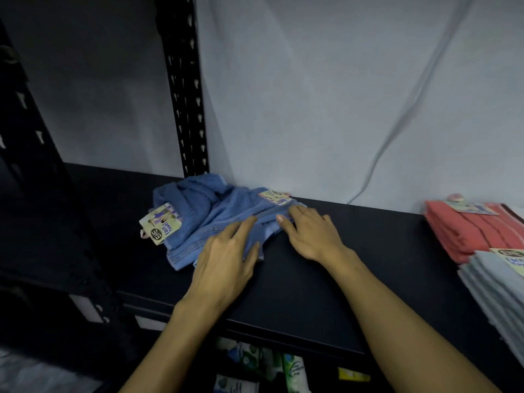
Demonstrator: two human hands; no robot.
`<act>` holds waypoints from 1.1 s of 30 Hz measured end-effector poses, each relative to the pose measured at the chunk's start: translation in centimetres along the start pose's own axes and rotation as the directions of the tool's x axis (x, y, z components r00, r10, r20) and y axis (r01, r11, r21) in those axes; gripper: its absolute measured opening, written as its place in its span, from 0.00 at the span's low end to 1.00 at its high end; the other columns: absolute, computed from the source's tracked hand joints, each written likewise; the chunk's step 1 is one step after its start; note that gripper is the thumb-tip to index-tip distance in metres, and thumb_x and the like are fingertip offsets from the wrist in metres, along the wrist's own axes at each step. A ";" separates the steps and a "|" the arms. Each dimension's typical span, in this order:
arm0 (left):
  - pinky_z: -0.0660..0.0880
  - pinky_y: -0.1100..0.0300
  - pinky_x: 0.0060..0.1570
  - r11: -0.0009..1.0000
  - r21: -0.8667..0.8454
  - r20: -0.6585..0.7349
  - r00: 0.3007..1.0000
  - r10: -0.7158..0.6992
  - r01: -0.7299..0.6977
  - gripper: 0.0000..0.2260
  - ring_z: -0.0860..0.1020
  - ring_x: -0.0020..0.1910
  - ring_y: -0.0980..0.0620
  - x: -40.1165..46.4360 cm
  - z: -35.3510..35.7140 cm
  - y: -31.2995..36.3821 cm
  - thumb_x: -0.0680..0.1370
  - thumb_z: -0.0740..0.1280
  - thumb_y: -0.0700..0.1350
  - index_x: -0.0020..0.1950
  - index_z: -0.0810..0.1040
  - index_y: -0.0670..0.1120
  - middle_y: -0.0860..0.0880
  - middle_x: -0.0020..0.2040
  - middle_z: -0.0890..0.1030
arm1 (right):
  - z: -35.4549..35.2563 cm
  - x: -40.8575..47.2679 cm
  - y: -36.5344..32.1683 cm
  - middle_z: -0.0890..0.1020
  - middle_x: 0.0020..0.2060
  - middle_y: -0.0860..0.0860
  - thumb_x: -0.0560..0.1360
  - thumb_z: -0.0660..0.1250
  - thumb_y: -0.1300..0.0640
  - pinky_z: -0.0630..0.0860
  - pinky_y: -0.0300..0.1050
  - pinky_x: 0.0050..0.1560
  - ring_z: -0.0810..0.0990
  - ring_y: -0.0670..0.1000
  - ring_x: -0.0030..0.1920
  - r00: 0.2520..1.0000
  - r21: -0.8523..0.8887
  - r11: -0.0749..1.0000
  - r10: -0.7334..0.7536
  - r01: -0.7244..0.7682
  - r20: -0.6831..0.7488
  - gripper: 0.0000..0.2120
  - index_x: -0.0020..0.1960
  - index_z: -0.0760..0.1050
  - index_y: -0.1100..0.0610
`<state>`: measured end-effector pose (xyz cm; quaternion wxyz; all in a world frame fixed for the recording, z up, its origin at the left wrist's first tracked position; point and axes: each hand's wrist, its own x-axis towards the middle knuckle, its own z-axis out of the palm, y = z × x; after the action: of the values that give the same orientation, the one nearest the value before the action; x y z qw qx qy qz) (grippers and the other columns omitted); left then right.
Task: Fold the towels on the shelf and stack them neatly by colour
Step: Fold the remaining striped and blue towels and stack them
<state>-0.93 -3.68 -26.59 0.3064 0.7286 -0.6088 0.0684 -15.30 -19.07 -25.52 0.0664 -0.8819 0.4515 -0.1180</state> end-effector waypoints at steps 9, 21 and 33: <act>0.72 0.51 0.60 0.992 0.082 0.153 0.985 0.083 -0.096 0.20 0.76 0.61 0.47 1.9 -2.6 2.4 0.77 0.68 0.60 0.67 0.77 0.55 0.55 0.65 0.78 | -1.4 -1.8 5.0 0.64 0.77 0.50 0.82 0.51 0.37 0.64 0.58 0.70 0.65 0.54 0.75 0.996 -0.031 0.996 0.082 -0.081 0.019 0.29 0.76 0.61 0.53; 0.67 0.59 0.63 0.971 -0.208 0.317 0.932 0.177 -0.114 0.25 0.73 0.68 0.50 0.6 2.0 6.3 0.80 0.66 0.58 0.77 0.67 0.56 0.53 0.70 0.75 | -2.5 -3.7 11.4 0.83 0.50 0.52 0.78 0.63 0.37 0.60 0.59 0.69 0.76 0.57 0.61 0.856 0.084 0.908 0.415 -0.410 -0.309 0.19 0.49 0.80 0.53; 0.66 0.55 0.51 1.000 -0.023 0.020 1.000 0.002 -0.002 0.17 0.73 0.55 0.47 -1.5 2.7 5.4 0.80 0.65 0.59 0.59 0.75 0.48 0.49 0.58 0.77 | -1.6 -13.9 4.3 0.73 0.55 0.45 0.70 0.52 0.21 0.63 0.52 0.64 0.68 0.50 0.60 0.946 0.076 0.964 0.263 -0.253 -0.190 0.35 0.58 0.72 0.48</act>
<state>-7.06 -4.25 -27.53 0.3087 0.7250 -0.6132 0.0545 -26.94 -10.33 -27.01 0.0580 -0.7970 0.5644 -0.2071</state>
